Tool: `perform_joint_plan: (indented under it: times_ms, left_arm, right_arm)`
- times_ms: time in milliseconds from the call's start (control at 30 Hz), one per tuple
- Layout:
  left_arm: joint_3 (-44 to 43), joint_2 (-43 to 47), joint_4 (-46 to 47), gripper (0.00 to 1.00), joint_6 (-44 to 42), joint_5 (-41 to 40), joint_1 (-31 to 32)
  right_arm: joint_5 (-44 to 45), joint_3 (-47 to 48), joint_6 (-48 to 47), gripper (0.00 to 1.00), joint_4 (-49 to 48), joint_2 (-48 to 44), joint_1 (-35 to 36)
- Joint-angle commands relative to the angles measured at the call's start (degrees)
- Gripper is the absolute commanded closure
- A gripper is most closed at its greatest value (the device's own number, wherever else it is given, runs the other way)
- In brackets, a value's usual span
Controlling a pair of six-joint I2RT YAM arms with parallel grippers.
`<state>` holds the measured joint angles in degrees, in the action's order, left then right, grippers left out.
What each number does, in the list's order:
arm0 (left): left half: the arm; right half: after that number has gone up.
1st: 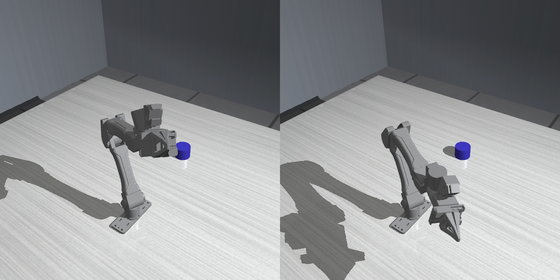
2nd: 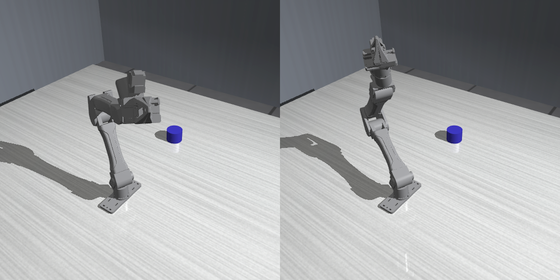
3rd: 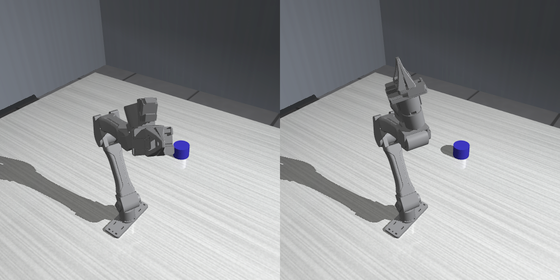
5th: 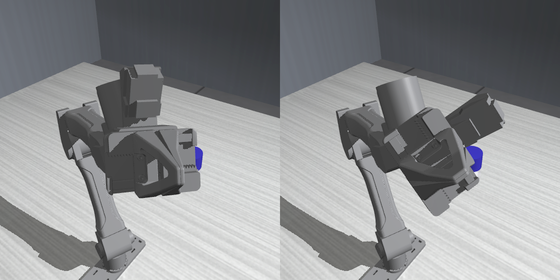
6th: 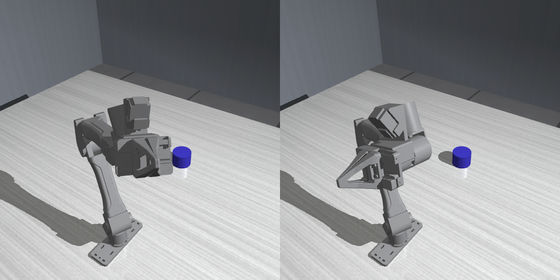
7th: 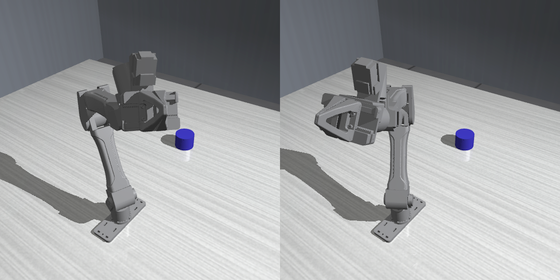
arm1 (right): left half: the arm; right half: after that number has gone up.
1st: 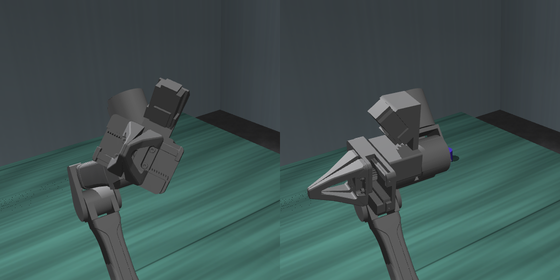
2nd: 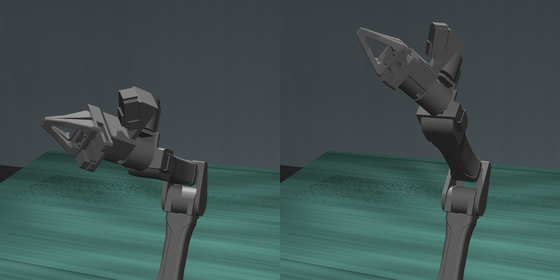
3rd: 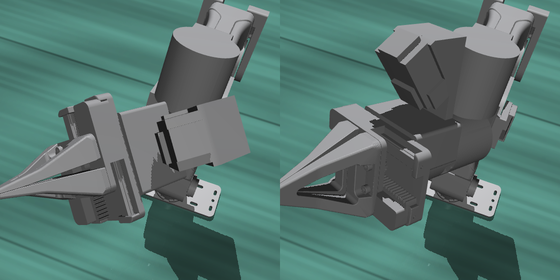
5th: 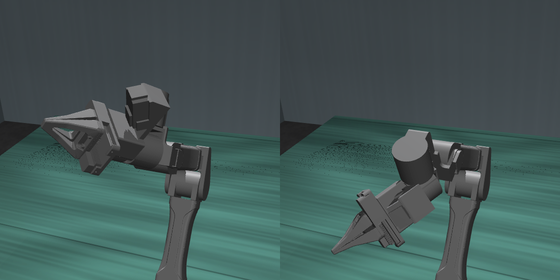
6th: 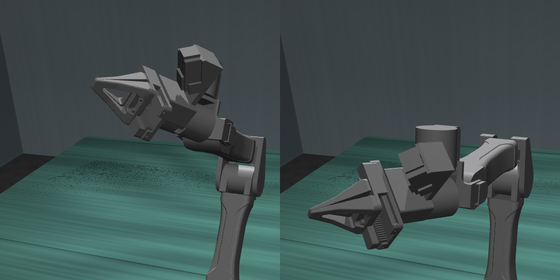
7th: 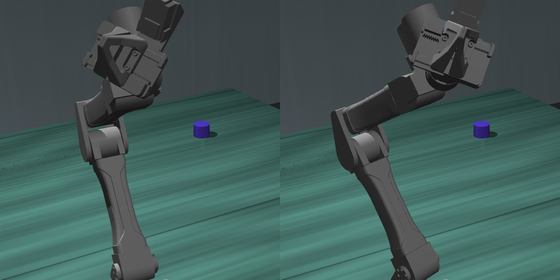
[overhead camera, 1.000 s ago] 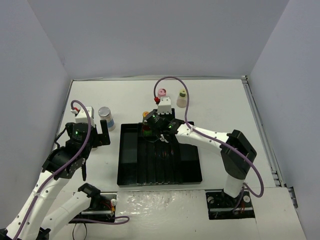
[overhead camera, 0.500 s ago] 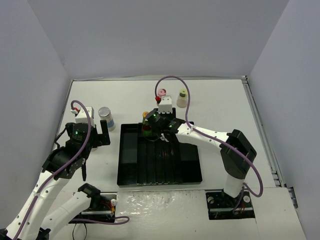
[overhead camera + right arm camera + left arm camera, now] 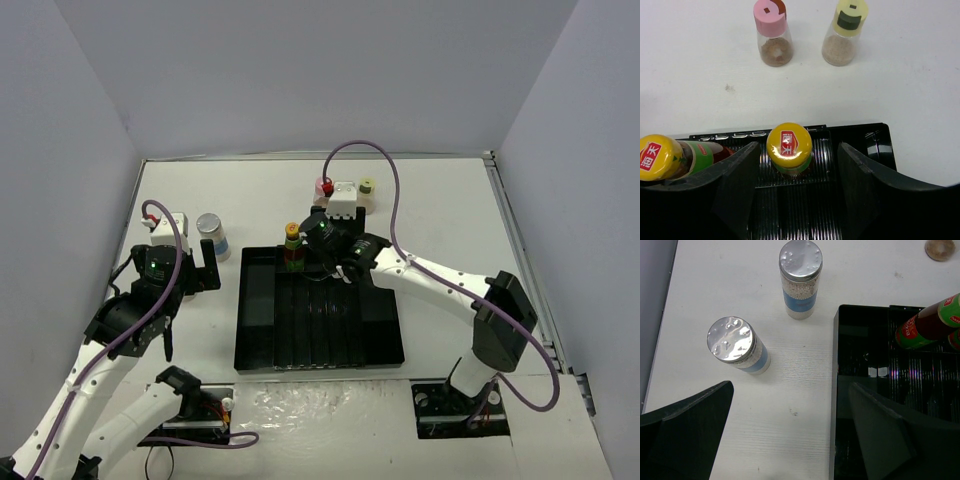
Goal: Organize the condiment bottles
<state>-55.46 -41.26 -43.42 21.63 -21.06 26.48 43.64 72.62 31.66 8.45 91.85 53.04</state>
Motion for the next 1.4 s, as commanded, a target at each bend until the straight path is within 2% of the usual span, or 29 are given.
perform_joint_plan:
  times_ms: [0,167,300,467,633,767,933,1367]
  left_arm:
    - [-0.61,-0.88,2.64,0.03,-0.62,-0.91,-0.46]
    - [-0.61,-0.82,2.53,0.03,-0.60,-0.85,-0.49]
    - [-0.55,-0.78,2.55,0.03,-0.52,-0.82,-0.54]
    - [-0.61,-1.01,2.61,0.03,-0.28,-0.47,-0.55]
    - [-0.61,-1.43,2.81,0.03,-0.53,-0.39,-0.73]
    - [-0.59,-1.52,2.81,0.03,-0.45,-0.21,-0.75]
    - [-0.49,-1.49,2.78,0.03,-0.41,0.00,-0.82]
    - [-0.44,-1.55,2.55,0.03,-0.26,-0.31,-0.90]
  right_arm:
    - [3.87,4.11,-1.10,0.38,0.10,-5.30,0.46]
    - [3.38,9.91,-4.52,0.35,1.08,-5.41,-1.38]
    - [-5.43,15.66,-5.66,0.34,1.42,-2.07,-10.56]
    - [-13.35,26.12,-7.10,0.33,3.32,8.16,-20.95]
    - [-16.21,36.98,-8.36,0.29,5.30,19.33,-25.09]
    - [-18.21,42.78,-8.07,0.27,6.37,24.20,-27.13]
    - [-18.74,44.35,-7.61,0.27,7.22,28.04,-28.32]
    - [-20.36,40.19,-7.85,0.25,7.09,31.49,-29.40]
